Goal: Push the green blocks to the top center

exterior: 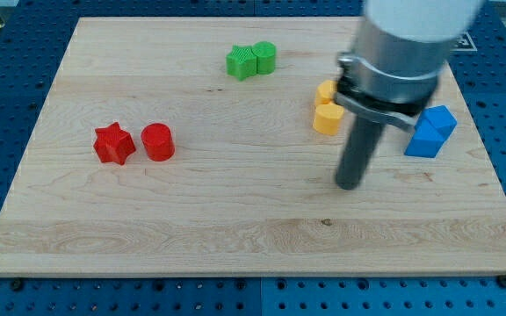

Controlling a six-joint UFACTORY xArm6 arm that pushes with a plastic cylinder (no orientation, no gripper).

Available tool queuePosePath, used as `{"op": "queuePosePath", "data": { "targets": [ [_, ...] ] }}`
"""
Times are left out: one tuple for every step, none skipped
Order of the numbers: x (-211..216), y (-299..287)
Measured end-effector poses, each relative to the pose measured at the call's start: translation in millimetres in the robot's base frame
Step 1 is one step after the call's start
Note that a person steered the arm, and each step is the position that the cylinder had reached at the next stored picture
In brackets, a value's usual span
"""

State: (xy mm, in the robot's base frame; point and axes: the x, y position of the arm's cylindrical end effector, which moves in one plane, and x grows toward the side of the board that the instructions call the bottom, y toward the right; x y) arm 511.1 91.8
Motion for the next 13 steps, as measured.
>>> {"op": "queuePosePath", "data": {
  "targets": [
    [-44.5,-18.4],
    [-81.9,-59.6],
    [-122.1,-88.3],
    [-155.1,-91.2],
    [-192.4,-91.2],
    [-221.6,-95.6],
    [-210.9,-95.9],
    [-193.0,-103.2],
    [-197.6,-143.4],
    [-220.0,-165.3],
    [-233.0,-164.4],
    [-233.0,-165.9],
    [-229.2,-182.6]
  ]
}}
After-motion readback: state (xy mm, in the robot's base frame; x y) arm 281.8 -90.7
